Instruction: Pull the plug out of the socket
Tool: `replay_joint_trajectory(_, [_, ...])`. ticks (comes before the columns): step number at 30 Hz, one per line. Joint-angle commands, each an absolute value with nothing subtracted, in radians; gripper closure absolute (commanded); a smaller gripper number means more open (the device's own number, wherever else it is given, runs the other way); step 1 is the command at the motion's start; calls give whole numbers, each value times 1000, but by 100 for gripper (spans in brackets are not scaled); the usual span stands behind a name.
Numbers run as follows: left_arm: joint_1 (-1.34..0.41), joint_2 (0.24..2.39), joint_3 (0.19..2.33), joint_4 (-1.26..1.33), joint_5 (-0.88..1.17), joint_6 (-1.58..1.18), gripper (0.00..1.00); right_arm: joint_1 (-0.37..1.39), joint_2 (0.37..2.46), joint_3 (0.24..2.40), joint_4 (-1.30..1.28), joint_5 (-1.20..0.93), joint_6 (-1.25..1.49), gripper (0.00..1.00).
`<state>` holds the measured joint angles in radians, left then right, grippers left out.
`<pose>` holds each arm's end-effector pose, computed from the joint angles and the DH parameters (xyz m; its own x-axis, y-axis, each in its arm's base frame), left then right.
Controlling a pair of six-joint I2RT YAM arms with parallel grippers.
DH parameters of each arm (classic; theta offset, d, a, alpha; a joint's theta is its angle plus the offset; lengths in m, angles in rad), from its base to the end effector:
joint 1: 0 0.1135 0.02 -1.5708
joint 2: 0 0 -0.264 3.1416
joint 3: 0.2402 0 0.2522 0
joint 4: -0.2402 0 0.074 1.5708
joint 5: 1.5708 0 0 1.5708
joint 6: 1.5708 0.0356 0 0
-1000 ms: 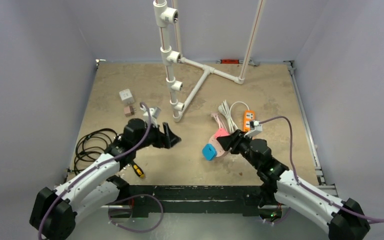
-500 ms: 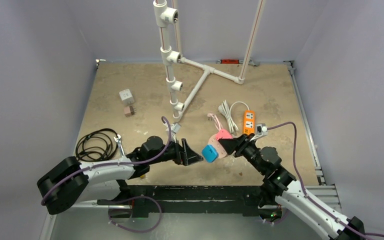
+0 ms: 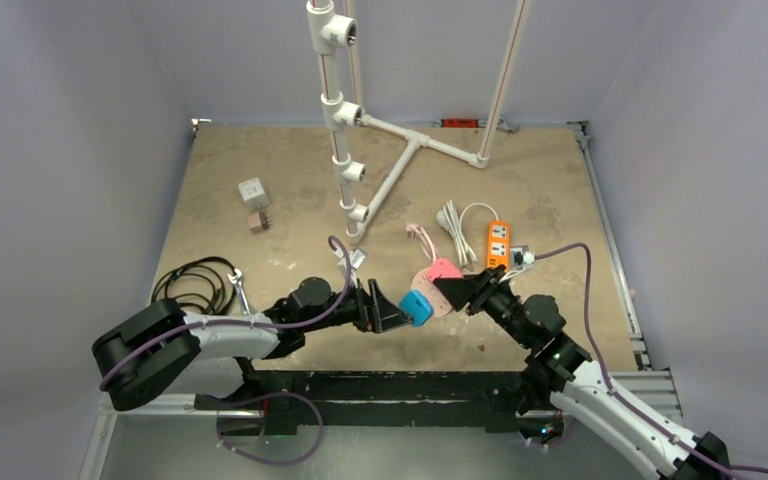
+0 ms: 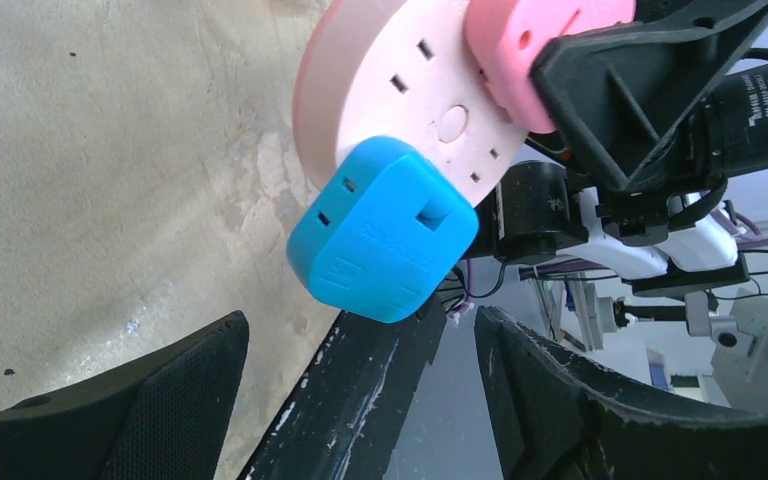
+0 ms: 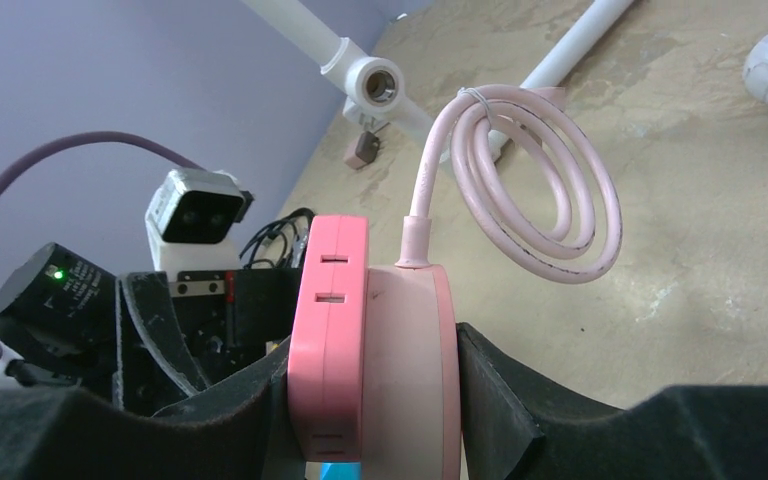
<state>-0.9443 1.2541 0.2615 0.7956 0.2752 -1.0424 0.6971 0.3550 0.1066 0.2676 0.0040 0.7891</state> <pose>0.1259 -0.1904 0.1708 -0.8661 -0.2209 -0.4485 0.3727 0.3126 -0.8737 0.1030 0.0861 0.2053 -0.4431 0.5547 -0.7043 -0.4606 0.5332 0.7097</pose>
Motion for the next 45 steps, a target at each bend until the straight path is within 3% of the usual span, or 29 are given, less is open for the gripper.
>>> replay_joint_trajectory(1, [-954,1280,261,869,256,-1067,18,695,365,118,480,-40,814,100])
replay_joint_trajectory(10, [-977,1348,281,989,293,-1117,20,695,422,97,551,-43,811,100])
replay_joint_trajectory(14, [-980,1359,284,1034,313,-1140,33,695,449,100,534,-17,783,100])
replay_joint_trajectory(20, [-980,1335,314,897,279,-1110,58,694,475,138,486,-2,717,100])
replay_joint_trajectory(26, [-980,1294,325,846,251,-1118,71,693,495,152,437,32,659,100])
replay_joint_trajectory(40, [-981,1247,408,695,206,-1055,69,695,505,153,379,69,595,100])
replay_joint_trajectory(45, [-980,1189,445,569,175,-952,63,695,466,175,320,84,619,100])
